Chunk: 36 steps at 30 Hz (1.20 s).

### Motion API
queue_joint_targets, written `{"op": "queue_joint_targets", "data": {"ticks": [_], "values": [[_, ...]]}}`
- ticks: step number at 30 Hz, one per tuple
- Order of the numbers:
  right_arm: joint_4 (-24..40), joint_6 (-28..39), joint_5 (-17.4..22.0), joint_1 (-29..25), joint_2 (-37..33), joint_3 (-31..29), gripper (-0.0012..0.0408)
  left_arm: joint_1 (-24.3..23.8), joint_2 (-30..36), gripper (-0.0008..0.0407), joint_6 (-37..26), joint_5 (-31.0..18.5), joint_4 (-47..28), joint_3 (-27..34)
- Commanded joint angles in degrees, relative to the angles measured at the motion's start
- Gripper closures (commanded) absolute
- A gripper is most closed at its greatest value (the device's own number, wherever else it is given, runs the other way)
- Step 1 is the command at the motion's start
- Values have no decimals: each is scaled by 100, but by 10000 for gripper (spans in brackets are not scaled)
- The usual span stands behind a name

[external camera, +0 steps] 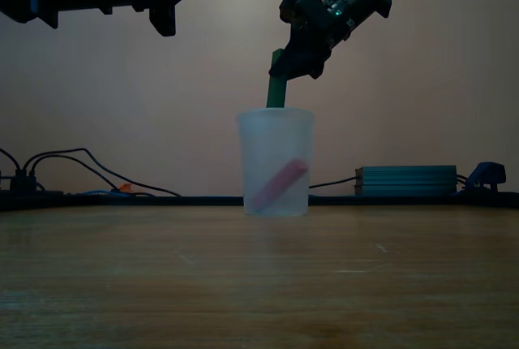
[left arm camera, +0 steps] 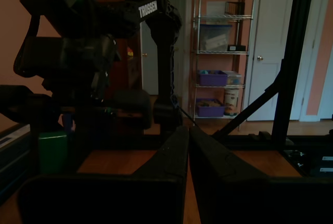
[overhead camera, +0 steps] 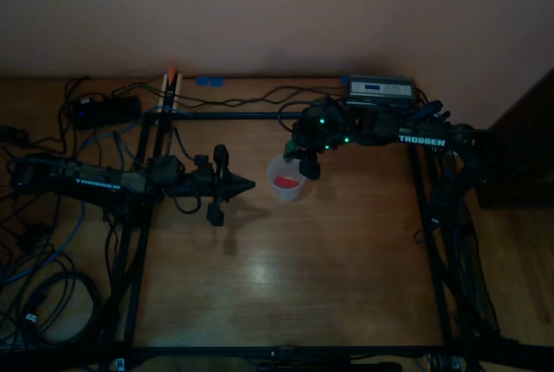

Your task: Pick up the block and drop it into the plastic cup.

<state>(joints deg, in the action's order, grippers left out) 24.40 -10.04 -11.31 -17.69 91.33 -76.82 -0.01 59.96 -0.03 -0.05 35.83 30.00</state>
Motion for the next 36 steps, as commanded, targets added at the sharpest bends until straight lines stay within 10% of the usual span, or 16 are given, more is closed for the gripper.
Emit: {"op": "queue_joint_targets", "data": {"ticks": [1,7,21,36], "values": [[-11,-2,-155,2,-2,9,396,0,2,399,2,0,2,2],[-37,-26,-330,2,-2,9,352,0,2,399,2,2,0,2],[-203,350,-162,2,-2,9,46,0,2,399,2,0,0,2],[-426,243,-216,-26,-879,326,194,0,2,399,2,0,2,2]]}}
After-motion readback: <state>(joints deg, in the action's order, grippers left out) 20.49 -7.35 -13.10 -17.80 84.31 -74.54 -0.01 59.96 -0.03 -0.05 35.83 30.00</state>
